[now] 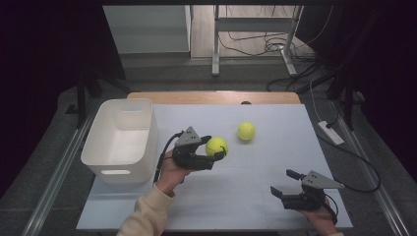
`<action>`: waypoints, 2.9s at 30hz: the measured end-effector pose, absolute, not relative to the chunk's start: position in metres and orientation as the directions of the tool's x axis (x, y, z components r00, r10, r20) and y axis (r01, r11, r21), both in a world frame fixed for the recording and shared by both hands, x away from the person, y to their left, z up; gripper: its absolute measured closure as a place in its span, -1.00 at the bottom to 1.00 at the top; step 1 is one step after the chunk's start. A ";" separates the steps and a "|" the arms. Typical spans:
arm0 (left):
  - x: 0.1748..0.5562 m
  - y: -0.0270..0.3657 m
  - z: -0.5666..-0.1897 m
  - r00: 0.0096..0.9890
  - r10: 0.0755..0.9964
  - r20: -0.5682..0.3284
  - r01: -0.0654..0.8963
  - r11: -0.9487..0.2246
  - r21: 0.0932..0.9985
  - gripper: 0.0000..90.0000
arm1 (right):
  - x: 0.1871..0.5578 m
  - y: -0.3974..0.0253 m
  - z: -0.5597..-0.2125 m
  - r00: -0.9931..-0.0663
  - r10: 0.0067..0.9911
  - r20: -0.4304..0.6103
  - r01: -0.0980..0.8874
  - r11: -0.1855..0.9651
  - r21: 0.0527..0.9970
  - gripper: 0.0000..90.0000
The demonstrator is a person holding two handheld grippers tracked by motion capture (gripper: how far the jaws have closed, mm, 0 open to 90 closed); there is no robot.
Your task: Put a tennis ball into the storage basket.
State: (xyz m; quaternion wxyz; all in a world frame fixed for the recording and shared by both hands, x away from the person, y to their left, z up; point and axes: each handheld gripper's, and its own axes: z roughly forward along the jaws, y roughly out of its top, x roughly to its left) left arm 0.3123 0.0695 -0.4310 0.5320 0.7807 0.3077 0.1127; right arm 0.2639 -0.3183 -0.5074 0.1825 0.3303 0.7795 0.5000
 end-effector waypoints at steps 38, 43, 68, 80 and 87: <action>0.303 0.116 -0.403 0.743 0.656 -0.136 0.302 -0.146 0.942 -0.38 | 0.265 -0.319 -0.507 -0.709 0.704 0.048 0.333 0.274 0.902 -0.77; 0.302 0.123 -0.400 0.736 0.663 -0.138 0.293 -0.129 0.947 -0.38 | 0.266 -0.320 -0.507 -0.707 0.706 0.045 0.332 0.275 0.902 -0.77; 0.298 0.149 -0.390 0.702 0.697 -0.147 0.268 -0.067 0.961 -0.39 | 0.266 -0.321 -0.508 -0.702 0.710 0.047 0.337 0.274 0.901 -0.77; 0.296 0.161 -0.386 0.673 0.727 -0.140 0.259 -0.053 0.964 -0.38 | 0.266 -0.321 -0.507 -0.700 0.712 0.048 0.338 0.272 0.901 -0.77; 0.296 0.165 -0.385 0.660 0.737 -0.146 0.259 -0.041 0.965 -0.38 | 0.266 -0.321 -0.507 -0.699 0.714 0.048 0.338 0.270 0.902 -0.77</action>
